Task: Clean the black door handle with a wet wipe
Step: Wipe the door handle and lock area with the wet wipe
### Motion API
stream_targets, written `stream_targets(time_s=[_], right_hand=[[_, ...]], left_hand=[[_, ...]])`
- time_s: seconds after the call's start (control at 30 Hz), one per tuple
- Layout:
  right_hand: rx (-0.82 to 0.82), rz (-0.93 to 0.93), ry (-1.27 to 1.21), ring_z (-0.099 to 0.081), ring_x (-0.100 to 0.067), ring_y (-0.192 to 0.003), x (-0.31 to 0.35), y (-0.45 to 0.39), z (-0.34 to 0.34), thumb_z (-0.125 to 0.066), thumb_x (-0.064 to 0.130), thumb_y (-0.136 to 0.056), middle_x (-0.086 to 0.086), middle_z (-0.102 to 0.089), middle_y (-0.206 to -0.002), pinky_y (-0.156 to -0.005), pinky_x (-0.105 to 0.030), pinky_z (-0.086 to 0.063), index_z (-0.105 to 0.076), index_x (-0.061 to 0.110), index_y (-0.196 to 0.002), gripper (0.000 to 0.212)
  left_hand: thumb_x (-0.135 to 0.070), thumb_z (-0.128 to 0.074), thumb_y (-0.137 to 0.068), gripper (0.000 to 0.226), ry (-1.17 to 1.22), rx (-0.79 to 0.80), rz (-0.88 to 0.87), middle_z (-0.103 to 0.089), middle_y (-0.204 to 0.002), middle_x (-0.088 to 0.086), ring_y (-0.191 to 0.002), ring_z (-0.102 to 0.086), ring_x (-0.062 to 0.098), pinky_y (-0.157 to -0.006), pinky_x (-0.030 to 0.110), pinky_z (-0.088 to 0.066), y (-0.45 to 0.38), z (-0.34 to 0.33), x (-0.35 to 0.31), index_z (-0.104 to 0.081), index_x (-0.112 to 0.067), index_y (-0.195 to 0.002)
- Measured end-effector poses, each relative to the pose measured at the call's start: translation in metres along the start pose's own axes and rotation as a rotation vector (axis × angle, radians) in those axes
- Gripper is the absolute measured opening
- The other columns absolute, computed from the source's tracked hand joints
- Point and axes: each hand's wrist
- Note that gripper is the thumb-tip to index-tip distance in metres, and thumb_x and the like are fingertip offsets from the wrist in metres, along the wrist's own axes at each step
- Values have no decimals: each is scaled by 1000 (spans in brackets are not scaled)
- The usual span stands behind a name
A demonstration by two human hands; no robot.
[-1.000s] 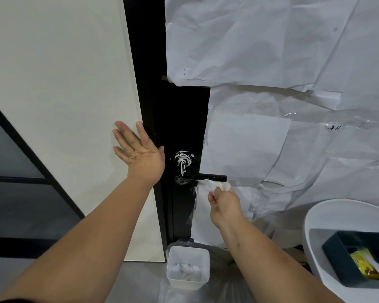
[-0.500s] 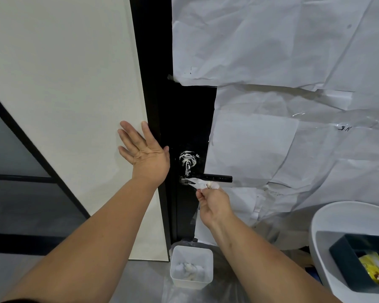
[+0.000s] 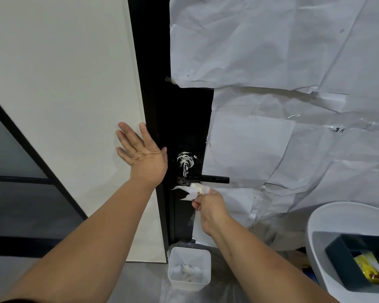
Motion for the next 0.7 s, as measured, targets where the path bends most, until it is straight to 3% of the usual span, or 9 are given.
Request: stream_targets(time_s=[0.13, 0.2, 0.27, 0.33, 0.47, 0.57, 0.7], right_hand=[[-169, 23, -188, -48, -13, -67, 8, -7, 19, -42, -10, -90, -5, -56, -80, -69, -25, -44, -51, 0, -122, 35], [-202, 65, -280, -50, -11, -68, 17, -9, 24, -41, -8, -92, -4, -55, -87, -72, -22, -44, -51, 7, -124, 37], [-222, 111, -318, -48, -9, -65, 22, -10, 28, -39, -8, -92, 1, -55, -82, -67, -17, -42, -55, 15, -119, 39], [-228, 172, -275, -44, -9, -64, 23, -12, 32, -36, -9, -89, 3, -55, -76, -65, -16, -39, -63, 17, -113, 45], [-262, 262, -137, -47, -9, -84, 18, -16, 36, -37, -7, -88, -1, -60, -99, -77, -19, -38, -67, 22, -114, 49], [-278, 288, -117, -46, -10, -87, 11, -15, 34, -40, -3, -91, 1, -58, -99, -87, -22, -38, -65, 23, -117, 44], [-292, 168, -266, -46, -9, -65, 14, -12, 32, -40, -4, -92, 3, -54, -75, -63, -18, -37, -62, 21, -108, 36]], left_hand=[[-29, -53, -98, 88, -2, 0, -1, 11, -147, 47, -137, 10, 63, -106, 76, -4, 0, 1, 0, 15, -5, -148], [-28, -54, -97, 89, 3, -3, 1, 11, -147, 47, -137, 10, 63, -106, 75, -4, 0, 1, 0, 15, -5, -148], [-28, -55, -97, 89, 7, -4, 4, 10, -147, 47, -137, 9, 64, -106, 76, -4, 0, 2, -1, 14, -6, -148], [-28, -55, -97, 88, 4, 1, 0, 10, -147, 47, -137, 10, 64, -106, 76, -4, 0, 1, -1, 14, -6, -148], [-28, -55, -97, 89, 8, 3, 1, 11, -147, 48, -137, 10, 64, -106, 75, -3, 0, 1, -2, 14, -5, -148], [-28, -54, -97, 89, 7, 5, 6, 12, -147, 47, -137, 11, 63, -106, 75, -2, -1, 1, -1, 14, -4, -148], [-29, -54, -97, 89, 2, -2, 6, 10, -147, 48, -137, 9, 64, -106, 75, -4, 0, 0, -1, 13, -4, -148]])
Point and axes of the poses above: each hand's wrist, its own y-axis away from the middle knuckle, its own z-axis out of the back of the hand, x = y × z
